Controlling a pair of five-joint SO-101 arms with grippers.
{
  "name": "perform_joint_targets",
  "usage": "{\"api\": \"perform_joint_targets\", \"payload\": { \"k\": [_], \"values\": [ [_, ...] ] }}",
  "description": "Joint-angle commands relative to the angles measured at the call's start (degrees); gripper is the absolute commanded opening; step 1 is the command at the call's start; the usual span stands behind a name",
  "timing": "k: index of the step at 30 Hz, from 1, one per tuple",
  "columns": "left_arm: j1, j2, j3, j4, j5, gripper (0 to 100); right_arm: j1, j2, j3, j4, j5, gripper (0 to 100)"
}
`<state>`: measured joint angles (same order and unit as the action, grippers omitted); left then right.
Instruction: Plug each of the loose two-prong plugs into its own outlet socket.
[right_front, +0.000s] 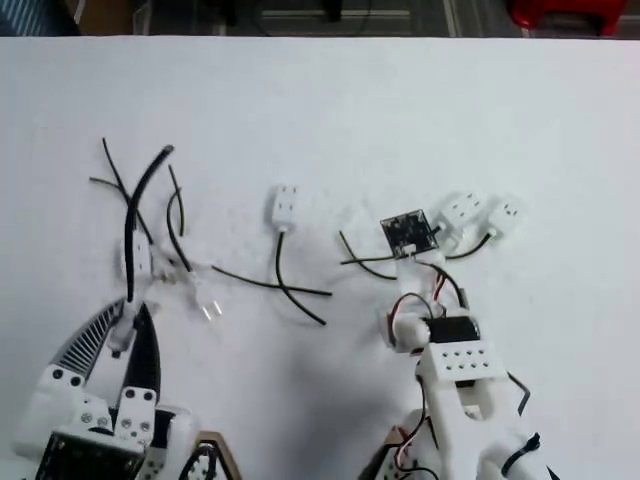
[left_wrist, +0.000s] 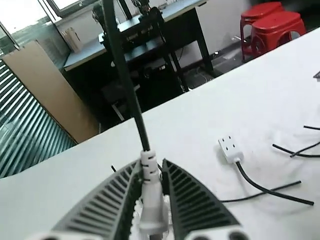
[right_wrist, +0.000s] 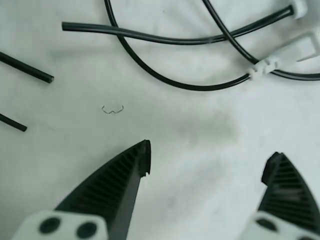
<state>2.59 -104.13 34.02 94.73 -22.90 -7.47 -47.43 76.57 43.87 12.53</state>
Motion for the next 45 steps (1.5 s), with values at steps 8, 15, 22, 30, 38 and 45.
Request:
{"api": "perform_joint_targets", "payload": {
  "k": [8, 15, 22, 30, 38, 45],
  "values": [
    [0.22, -0.22, 8.70, 1.85, 1.93, 2, -0.31, 0.22, -0.35, -0.75, -0.44, 35.4],
    [-0.04, -0.22, 28.57, -21.36, 31.30, 2, -0.31, 0.22, -0.35, -0.75, -0.44, 35.4],
    [0.31, -0.22, 36.22, -40.09, 61.27, 2, -0.31, 0.22, -0.35, -0.75, -0.44, 35.4],
    [-0.04, -0.22, 36.31, -44.40, 81.49, 2, -0.31, 0.22, -0.35, -0.75, -0.44, 35.4],
    [-0.04, -0.22, 38.77, -45.98, 82.11, 2, -8.75, -0.31, -2.55, 2.33, 0.00, 35.4],
    [-0.04, -0.22, 48.79, -64.97, 90.20, 3, -17.10, 0.13, -22.86, 18.42, -0.53, 35.4]
  ]
}}
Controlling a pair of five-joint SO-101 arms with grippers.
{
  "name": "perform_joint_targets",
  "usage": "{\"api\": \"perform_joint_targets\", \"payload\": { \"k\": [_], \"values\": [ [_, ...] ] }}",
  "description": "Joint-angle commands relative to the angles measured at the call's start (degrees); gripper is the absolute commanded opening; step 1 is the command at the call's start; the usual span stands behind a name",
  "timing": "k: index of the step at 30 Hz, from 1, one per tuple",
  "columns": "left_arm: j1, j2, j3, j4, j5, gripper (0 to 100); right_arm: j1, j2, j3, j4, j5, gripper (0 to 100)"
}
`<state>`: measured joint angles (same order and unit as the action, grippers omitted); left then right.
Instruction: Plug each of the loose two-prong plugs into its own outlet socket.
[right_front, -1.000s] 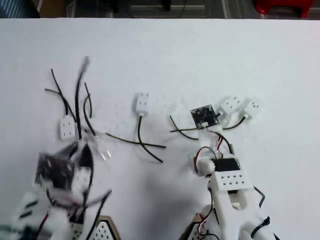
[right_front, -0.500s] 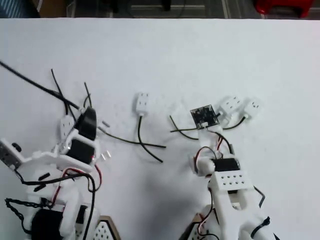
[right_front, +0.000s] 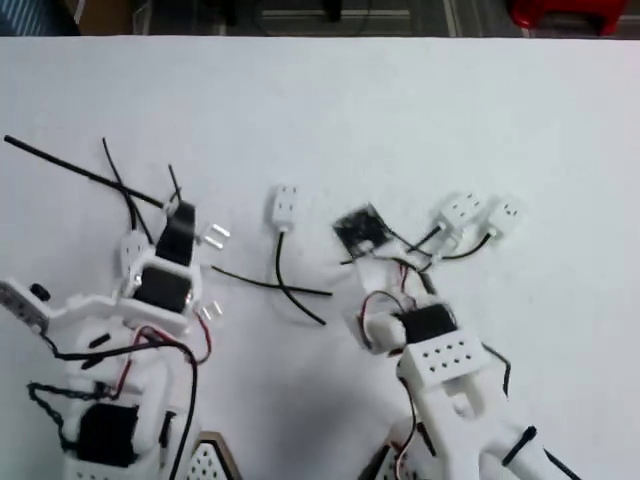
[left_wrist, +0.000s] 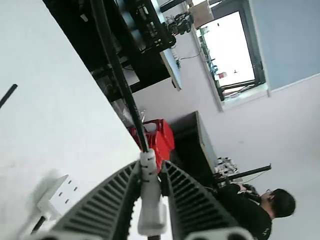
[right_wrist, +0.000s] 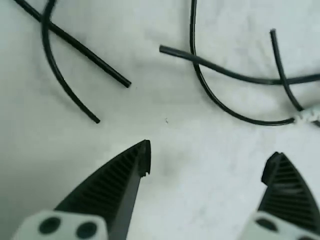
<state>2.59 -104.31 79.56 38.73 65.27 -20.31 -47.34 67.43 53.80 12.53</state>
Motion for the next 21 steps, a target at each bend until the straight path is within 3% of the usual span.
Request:
{"api": "perform_joint_targets", "payload": {
  "k": [1, 4, 8, 13, 21],
  "values": [
    [-0.04, -0.04, 5.27, -12.31, 2.02, 3, -5.49, 0.13, -17.49, 10.68, -0.53, 35.4],
    [-0.04, -0.04, 10.11, -20.66, 2.02, 3, -9.54, 0.31, -29.80, 16.84, -0.53, 35.4],
    [0.40, -0.04, 13.89, -25.93, 2.02, 3, -14.81, 5.32, -42.64, 23.52, -2.37, 35.4],
    [0.40, -0.04, 14.51, -26.73, 2.02, 3, -19.38, 19.03, -51.16, 24.84, -2.55, 35.4],
    [0.48, 0.04, 14.68, -26.29, 2.02, 3, -19.21, 33.27, -64.00, 24.75, -2.46, 35.4]
  ]
}}
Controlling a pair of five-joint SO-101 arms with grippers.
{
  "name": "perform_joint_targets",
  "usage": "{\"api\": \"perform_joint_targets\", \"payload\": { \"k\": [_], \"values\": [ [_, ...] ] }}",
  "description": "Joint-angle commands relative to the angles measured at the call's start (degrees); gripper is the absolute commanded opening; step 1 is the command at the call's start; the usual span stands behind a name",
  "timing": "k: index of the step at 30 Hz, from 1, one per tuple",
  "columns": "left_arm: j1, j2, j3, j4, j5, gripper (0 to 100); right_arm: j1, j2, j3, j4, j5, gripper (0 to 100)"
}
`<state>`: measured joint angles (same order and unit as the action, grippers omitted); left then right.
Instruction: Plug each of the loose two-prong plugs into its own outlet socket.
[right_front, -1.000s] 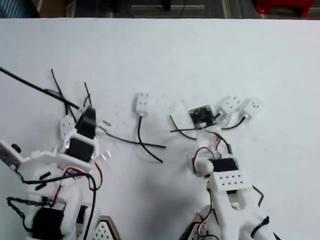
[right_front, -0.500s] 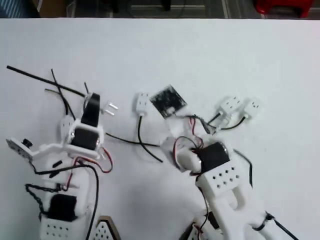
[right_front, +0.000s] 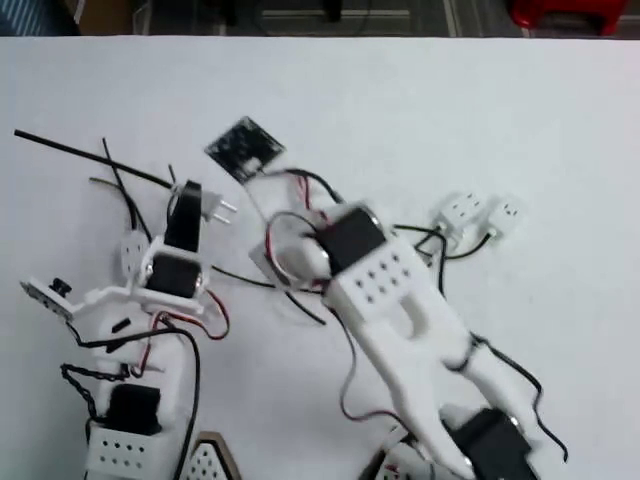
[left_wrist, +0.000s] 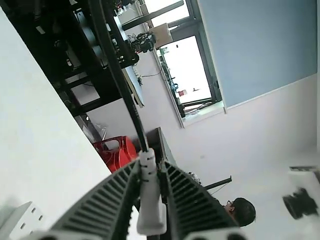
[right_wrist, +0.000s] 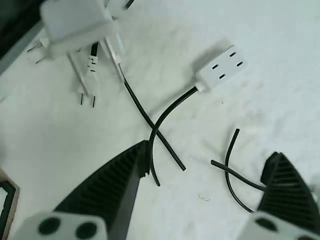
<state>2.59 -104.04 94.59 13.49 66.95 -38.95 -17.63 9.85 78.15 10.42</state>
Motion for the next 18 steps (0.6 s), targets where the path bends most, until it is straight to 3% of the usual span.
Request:
{"api": "perform_joint_targets", "payload": {
  "k": [1, 18],
  "values": [
    [0.48, -0.22, -0.35, -1.05, 0.35, 3, -0.57, 4.62, -7.47, 0.31, -0.35, 35.4],
    [0.48, -0.22, 0.88, -1.49, 0.35, 3, 0.04, 22.81, -29.45, 0.22, 0.09, 35.4]
  ]
}}
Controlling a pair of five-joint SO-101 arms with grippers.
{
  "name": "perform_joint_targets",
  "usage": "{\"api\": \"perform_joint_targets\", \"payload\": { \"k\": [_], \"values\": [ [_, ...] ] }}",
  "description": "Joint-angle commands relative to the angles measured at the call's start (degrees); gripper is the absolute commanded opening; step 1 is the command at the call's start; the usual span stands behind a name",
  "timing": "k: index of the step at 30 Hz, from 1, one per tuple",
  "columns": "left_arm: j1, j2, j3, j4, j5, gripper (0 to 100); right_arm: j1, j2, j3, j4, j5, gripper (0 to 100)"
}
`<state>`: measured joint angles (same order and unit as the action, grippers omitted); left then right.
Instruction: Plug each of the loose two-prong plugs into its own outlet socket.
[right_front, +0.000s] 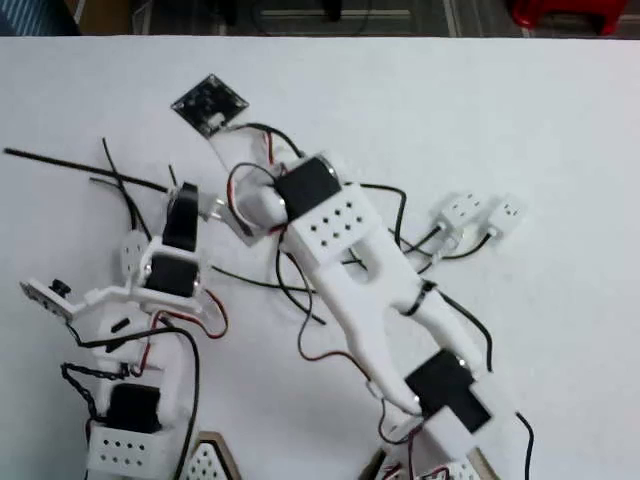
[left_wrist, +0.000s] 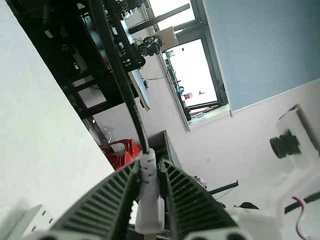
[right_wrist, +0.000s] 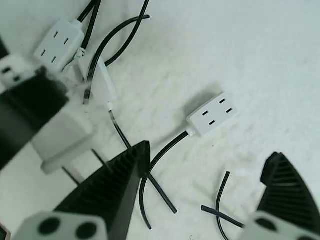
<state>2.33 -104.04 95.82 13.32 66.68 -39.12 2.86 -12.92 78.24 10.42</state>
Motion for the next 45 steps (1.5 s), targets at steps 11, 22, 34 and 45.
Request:
{"api": "perform_joint_targets", "payload": {
  "k": [11, 22, 34, 45],
  "values": [
    [0.75, -0.22, -0.35, -1.32, 0.62, 3, 3.82, 15.08, -26.73, 3.65, -0.09, 35.4],
    [0.48, -0.22, -0.35, -1.32, 0.62, 3, 8.04, 16.31, -38.95, 15.96, 0.09, 35.4],
    [0.40, -0.22, -0.53, -1.32, 0.62, 3, 6.81, 10.68, -21.01, 20.53, 9.58, 35.4],
    [0.66, -0.22, -0.53, -1.32, 0.62, 3, -1.98, 7.69, -16.97, 14.99, 9.76, 35.4]
  ]
}}
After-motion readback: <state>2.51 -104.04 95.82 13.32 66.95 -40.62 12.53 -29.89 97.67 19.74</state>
